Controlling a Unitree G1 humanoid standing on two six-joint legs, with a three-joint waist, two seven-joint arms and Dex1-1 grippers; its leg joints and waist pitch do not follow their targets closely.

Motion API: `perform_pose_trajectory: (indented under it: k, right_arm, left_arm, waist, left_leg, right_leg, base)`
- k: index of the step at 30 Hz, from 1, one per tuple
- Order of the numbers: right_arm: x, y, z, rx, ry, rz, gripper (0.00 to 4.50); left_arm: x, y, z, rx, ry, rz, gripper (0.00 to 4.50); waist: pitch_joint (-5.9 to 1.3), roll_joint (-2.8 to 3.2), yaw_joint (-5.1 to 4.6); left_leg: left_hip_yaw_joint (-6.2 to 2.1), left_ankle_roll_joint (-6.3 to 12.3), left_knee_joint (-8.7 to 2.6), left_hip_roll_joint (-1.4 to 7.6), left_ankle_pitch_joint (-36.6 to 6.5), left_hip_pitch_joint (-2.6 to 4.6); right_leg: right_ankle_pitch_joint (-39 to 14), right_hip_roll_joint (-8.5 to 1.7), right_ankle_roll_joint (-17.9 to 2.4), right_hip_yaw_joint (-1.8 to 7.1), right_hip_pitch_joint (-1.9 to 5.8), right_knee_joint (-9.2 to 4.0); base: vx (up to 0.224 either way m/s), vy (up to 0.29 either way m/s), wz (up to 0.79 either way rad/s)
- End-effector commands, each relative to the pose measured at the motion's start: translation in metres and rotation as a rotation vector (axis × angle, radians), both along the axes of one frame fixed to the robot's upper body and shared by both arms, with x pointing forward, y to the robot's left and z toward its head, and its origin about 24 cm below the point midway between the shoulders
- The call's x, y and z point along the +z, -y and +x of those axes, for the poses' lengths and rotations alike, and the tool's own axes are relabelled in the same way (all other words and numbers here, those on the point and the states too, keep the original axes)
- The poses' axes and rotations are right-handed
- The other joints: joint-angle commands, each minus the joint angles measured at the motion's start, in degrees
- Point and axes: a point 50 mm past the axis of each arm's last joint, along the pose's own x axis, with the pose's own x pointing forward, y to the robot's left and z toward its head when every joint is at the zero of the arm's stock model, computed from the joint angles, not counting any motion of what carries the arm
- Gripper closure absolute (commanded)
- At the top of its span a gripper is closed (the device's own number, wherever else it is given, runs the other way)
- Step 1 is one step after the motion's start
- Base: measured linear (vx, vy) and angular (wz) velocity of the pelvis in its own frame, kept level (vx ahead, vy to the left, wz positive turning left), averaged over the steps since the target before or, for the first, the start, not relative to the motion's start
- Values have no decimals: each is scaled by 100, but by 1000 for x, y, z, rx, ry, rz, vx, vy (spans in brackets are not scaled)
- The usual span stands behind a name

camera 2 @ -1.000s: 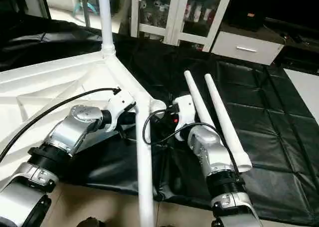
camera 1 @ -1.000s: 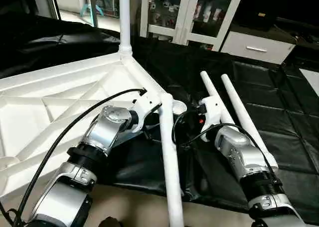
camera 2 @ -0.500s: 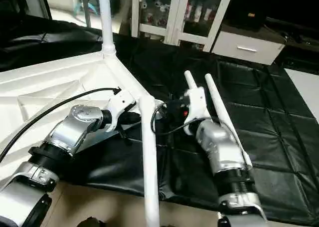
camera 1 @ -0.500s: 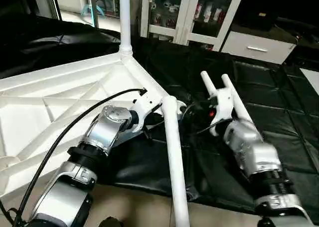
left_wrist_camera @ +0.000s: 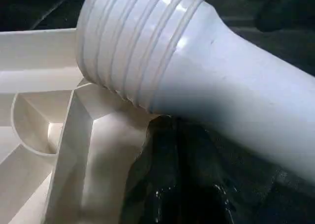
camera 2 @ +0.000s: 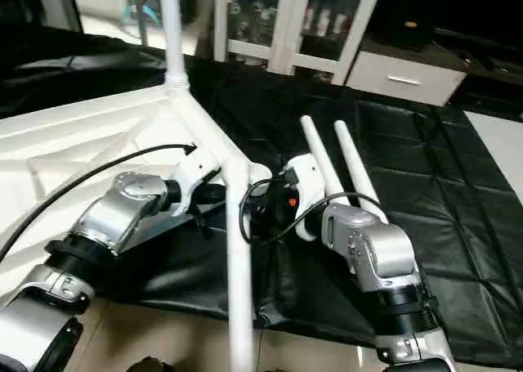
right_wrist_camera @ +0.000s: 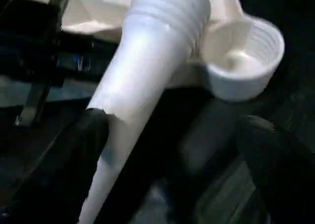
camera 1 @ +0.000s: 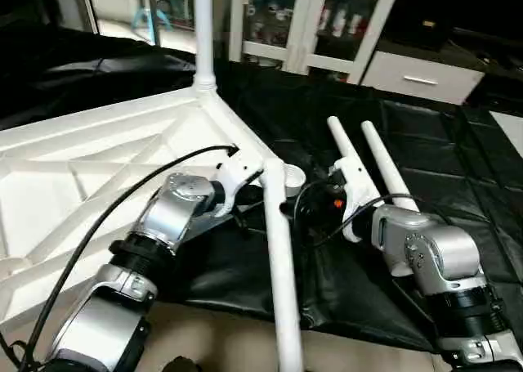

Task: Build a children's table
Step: Pick table leg

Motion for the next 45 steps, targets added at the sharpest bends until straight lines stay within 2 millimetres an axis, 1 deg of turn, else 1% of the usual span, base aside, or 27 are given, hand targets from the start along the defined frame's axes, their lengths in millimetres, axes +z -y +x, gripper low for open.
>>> perform_pose_trajectory:
  k: [1,2,4,5,8,12,13,14,17,18,20,23,27,28,29,30,31,32,34,36,37,38,39,41,42,43,45]
  right_arm:
    - [-9,-8,-10,21,-75,23,9]
    - [-7,-11,-10,21,-79,39,9]
    - [-5,-13,-10,16,-78,40,9]
    - [-4,-13,-9,11,-79,39,9]
    - [-1,-13,-6,-13,-71,39,9]
    - [1,-13,-7,-10,-79,37,9]
    - [0,-13,-8,-6,-89,30,9]
    - [-6,-12,-11,-5,-121,-24,9]
    - [-12,-10,-14,-9,-172,-70,9]
    - [-14,-10,-15,-12,-194,-73,23]
    - [-15,-9,-16,-15,-214,-73,23]
    - [-15,-8,-13,-35,-217,-74,62]
    - [-13,-4,-9,-58,-208,-88,74]
    - [-13,-4,-9,-58,-208,-88,98]
    - [-12,-4,-8,-68,-206,-76,105]
    - [-11,-3,-7,-76,-204,-65,113]
    - [-9,-3,-5,-91,-206,-36,113]
    - [-7,-2,-3,-105,-209,-7,124]
    - [-6,-2,-2,-113,-212,12,151]
    - [-5,-1,-1,-119,-214,25,156]
    - [-3,2,1,-130,-213,36,169]
    - [-2,4,2,-134,-212,38,169]
    - [-2,4,2,-134,-212,38,181]
    - [0,6,4,-147,-209,43,207]
    - [0,7,5,-149,-209,44,207]
    - [2,9,6,-156,-205,49,215]
    - [2,9,7,-159,-204,51,215]
  left_arm:
    - [-2,2,0,-12,-5,16,450]
    - [-2,2,0,-12,-5,16,450]
    - [-2,1,-1,-12,-4,17,450]
    - [-2,1,-1,-12,-4,18,450]
    - [-2,0,-1,-11,-5,19,450]
    - [-2,-1,0,-9,-6,22,450]
    - [-2,-1,0,-8,-5,22,450]
    - [-1,-1,0,-7,-5,23,450]
    - [-1,-1,0,-8,-4,24,450]
    - [-1,-1,0,-10,-2,24,450]
    - [-1,-1,0,-12,1,25,450]
    - [-1,0,-1,-39,11,34,450]
    - [-2,-1,-2,-48,16,46,450]
    - [-2,-1,-2,-48,16,46,450]
    - [-2,-1,-2,-51,17,47,450]
    - [-2,-1,-2,-53,19,49,450]
    - [-2,-1,-2,-55,22,51,450]
    - [-2,-1,-2,-59,28,53,450]
    - [-1,-1,-2,-62,31,54,450]
    - [-1,-1,-2,-67,36,58,450]
    - [-2,-3,-2,-92,44,74,450]
    - [-3,-5,-3,-102,45,84,450]
    - [-3,-5,-3,-102,45,84,450]
    - [-4,-8,-4,-119,50,102,450]
    - [-4,-9,-4,-121,51,104,450]
    - [-4,-12,-5,-137,63,124,450]
    - [-4,-14,-5,-145,70,134,450]
  waist:
    - [-368,108,11]
    - [-372,104,10]
    - [-375,108,1]
    - [-373,115,6]
    - [-381,118,10]
    - [-385,122,18]
    - [-384,122,16]
    - [-385,109,17]
    - [-379,120,20]
    - [-380,116,19]
    - [-383,115,20]
    - [-387,119,31]
    - [-387,118,34]
    - [-387,118,31]
    - [-384,117,34]
    - [-386,104,33]
    - [-386,106,38]
    - [-391,93,32]
    - [-393,101,34]
    - [-393,99,38]
    - [-397,95,39]
    - [-395,100,35]
    - [-400,103,37]
    - [-394,86,33]
    - [-399,97,33]
    - [-397,90,38]
    - [-402,96,39]
  left_leg:
    - [-55,-484,-468,101,-2311,188]
    - [-59,-489,-470,102,-2349,189]
    - [-74,-512,-482,101,-2344,175]
    - [-67,-519,-481,104,-2362,189]
    - [-66,-563,-484,107,-2263,188]
    - [-56,-569,-482,102,-2141,184]
    - [-55,-568,-481,100,-2133,181]
    - [-50,-565,-479,99,-2124,185]
    - [-53,-578,-481,96,-2114,190]
    - [-52,-580,-481,96,-2130,187]
    - [-54,-587,-478,95,-2135,192]
    - [-52,-609,-476,100,-2095,193]
    - [-49,-624,-475,97,-2070,197]
    - [-49,-624,-475,97,-2071,196]
    - [-47,-629,-474,96,-2100,199]
    - [-48,-623,-472,95,-2103,194]
    - [-46,-627,-471,94,-2101,199]
    - [-49,-612,-470,93,-2086,186]
    - [-45,-601,-467,94,-2055,192]
    - [-45,-600,-468,95,-2033,195]
    - [-45,-599,-468,95,-1969,190]
    - [-43,-600,-469,93,-1971,192]
    - [-44,-605,-467,92,-1969,198]
    - [-37,-601,-468,93,-1960,194]
    - [-36,-608,-464,96,-1935,200]
    - [-35,-605,-464,97,-1906,200]
    - [-34,-615,-464,97,-1904,202]
  right_leg:
    - [-1948,-237,-777,133,172,-442]
    - [-1990,-243,-759,136,158,-451]
    - [-2008,-237,-739,126,169,-443]
    - [-2003,-238,-745,131,150,-451]
    - [-1799,-230,-780,134,156,-425]
    - [-1584,-223,-803,136,175,-400]
    - [-1570,-224,-807,137,178,-399]
    - [-1560,-220,-808,136,179,-400]
    - [-1620,-219,-784,137,181,-401]
    - [-1663,-226,-772,139,180,-405]
    - [-1683,-226,-761,140,176,-407]
    - [-1598,-232,-762,142,175,-401]
    - [-1577,-230,-764,141,175,-396]
    - [-1580,-230,-766,141,177,-394]
    - [-1617,-229,-763,141,172,-401]
    - [-1646,-234,-760,140,177,-402]
    - [-1674,-233,-758,140,171,-405]
    - [-1674,-240,-759,140,181,-400]
    - [-1660,-239,-762,140,175,-401]
    - [-1630,-234,-765,137,177,-400]
    - [-1575,-234,-761,136,187,-388]
    - [-1582,-232,-756,135,183,-386]
    - [-1586,-233,-754,133,180,-384]
    - [-1610,-234,-744,136,178,-391]
    - [-1590,-235,-748,137,179,-380]
    - [-1559,-235,-753,135,177,-380]
    - [-1531,-235,-757,135,176,-374]
  base:
    - [0,0,0]
    - [0,0,0]
    - [0,0,0]
    - [0,0,0]
    - [0,0,0]
    - [0,0,0]
    - [0,0,0]
    - [0,0,0]
    - [0,0,0]
    - [0,0,0]
    - [0,0,0]
    - [0,0,0]
    - [0,0,0]
    - [0,0,0]
    - [0,0,0]
    - [0,0,0]
    - [0,0,0]
    - [0,0,0]
    - [0,0,0]
    - [0,0,0]
    - [0,0,0]
    - [0,0,0]
    - [0,0,0]
    - [0,0,0]
    - [0,0,0]
    - [0,0,0]
    - [0,0,0]
